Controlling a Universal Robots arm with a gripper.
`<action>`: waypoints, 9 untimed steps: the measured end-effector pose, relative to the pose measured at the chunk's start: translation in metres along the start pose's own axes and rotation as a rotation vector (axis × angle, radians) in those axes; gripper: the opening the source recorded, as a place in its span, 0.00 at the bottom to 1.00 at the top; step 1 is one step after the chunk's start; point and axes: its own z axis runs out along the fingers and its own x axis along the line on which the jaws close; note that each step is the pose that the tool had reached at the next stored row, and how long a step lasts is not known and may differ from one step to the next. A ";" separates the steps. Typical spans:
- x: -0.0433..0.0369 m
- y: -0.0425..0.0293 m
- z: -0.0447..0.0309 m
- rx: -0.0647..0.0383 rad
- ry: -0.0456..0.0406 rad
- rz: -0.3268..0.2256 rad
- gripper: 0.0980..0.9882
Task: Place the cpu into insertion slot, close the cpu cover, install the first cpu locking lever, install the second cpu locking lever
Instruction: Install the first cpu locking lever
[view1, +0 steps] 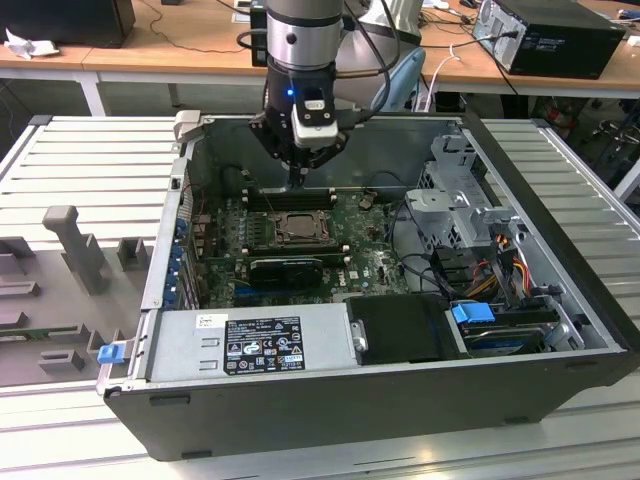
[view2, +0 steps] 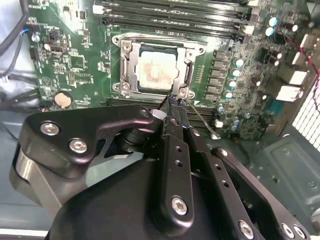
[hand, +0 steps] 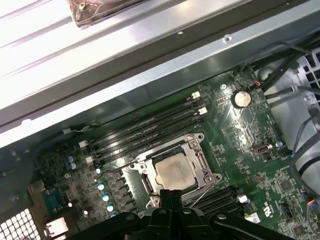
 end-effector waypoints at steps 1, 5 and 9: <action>0.0001 0.0000 0.0000 0.000 0.0004 -0.013 0.01; 0.0020 -0.0008 0.0001 0.001 0.0012 -0.040 0.01; 0.0021 -0.0009 0.0001 0.002 0.0031 -0.103 0.01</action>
